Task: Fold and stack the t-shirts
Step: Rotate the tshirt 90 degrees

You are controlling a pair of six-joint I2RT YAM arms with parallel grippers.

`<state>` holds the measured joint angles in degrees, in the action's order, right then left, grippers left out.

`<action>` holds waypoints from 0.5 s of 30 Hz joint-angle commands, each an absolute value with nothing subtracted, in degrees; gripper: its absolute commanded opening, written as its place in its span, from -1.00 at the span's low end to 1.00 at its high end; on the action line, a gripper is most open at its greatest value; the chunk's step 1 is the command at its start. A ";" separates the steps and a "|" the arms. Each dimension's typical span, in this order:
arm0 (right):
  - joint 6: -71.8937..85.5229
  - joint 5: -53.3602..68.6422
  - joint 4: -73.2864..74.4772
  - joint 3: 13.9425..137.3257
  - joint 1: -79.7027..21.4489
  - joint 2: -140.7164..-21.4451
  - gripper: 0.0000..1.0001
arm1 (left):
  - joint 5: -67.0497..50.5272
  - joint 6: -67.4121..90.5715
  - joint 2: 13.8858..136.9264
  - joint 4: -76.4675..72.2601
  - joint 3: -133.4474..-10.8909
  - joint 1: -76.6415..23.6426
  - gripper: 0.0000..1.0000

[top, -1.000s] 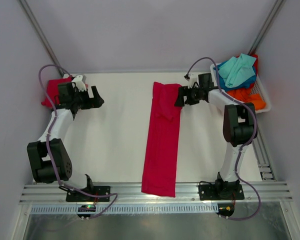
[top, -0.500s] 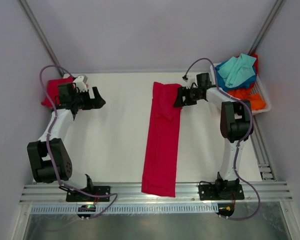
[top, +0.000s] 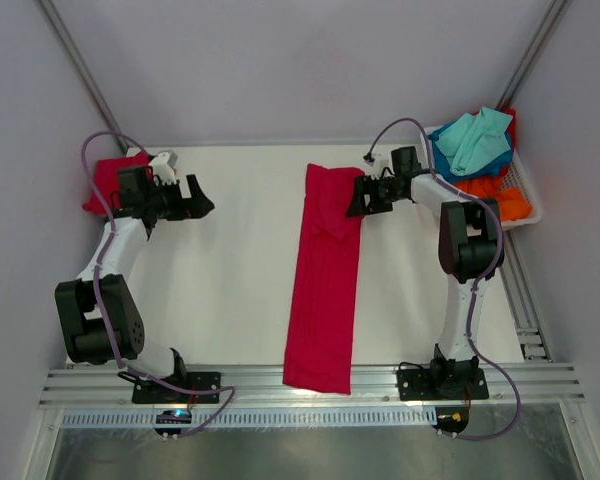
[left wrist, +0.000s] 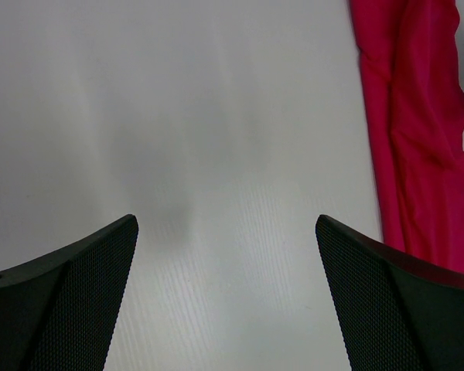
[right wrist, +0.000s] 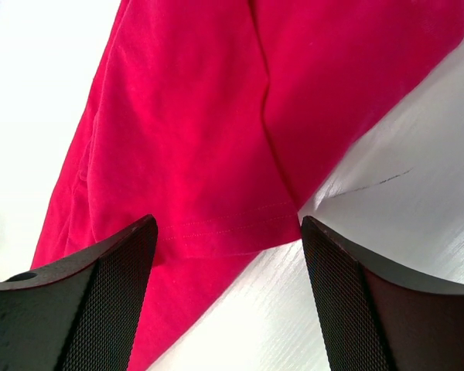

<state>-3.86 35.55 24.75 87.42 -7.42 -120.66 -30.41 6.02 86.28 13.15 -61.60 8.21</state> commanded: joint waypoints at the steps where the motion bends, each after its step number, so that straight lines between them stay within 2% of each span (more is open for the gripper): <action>1: -3.08 35.33 25.22 90.88 -7.82 -121.90 0.57 | -32.43 6.50 85.60 12.83 -61.26 8.17 0.98; 13: -2.81 33.40 26.11 90.53 -7.82 -121.55 0.56 | -34.19 7.12 86.13 12.48 -61.08 8.09 0.98; 15: -2.55 33.66 25.84 90.61 -7.82 -121.73 0.29 | -34.19 7.21 86.13 12.39 -61.00 8.09 0.98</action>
<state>-3.46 33.82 26.11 88.71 -7.44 -121.91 -32.62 7.03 86.30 13.15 -61.41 8.21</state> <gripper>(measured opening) 0.693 0.991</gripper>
